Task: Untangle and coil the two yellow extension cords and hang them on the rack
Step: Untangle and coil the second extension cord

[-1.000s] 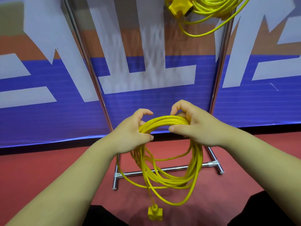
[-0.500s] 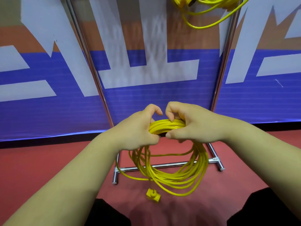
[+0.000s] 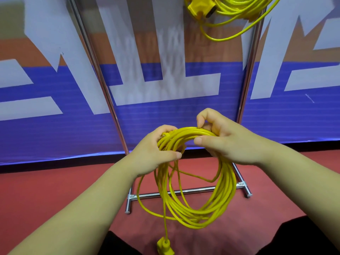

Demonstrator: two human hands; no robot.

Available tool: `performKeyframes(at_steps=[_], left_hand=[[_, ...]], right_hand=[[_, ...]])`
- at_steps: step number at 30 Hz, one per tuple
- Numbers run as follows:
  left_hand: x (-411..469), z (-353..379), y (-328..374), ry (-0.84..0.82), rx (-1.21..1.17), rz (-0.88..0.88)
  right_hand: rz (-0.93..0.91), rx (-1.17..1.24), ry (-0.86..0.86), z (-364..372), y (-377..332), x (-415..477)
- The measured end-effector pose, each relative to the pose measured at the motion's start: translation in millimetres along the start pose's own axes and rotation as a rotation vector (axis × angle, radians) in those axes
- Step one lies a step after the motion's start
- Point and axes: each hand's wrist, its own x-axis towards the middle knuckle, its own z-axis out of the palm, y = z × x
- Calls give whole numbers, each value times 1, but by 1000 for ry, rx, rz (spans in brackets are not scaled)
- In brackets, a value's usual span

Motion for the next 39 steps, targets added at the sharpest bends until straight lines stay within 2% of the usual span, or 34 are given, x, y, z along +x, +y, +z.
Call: performKeyframes(at_steps=[3, 9, 19, 33, 36, 39], left_hand=[[-2, -3, 5, -52, 39, 10], [-6, -6, 18, -169, 62, -19], [-4, -8, 22, -195, 86, -33], [-5, -10, 26, -85, -62, 83], [-2, -10, 16, -38, -29, 122], [2, -13, -8, 35, 31, 83]], right_hand=[[23, -95, -92, -6, -4, -7], [32, -16, -142, -13, -7, -13], [-33, -428, -98, -8, -18, -3], [-33, -70, 73, 9, -6, 4], [-45, 2, 123, 8, -7, 6], [-30, 85, 217, 2, -6, 7]])
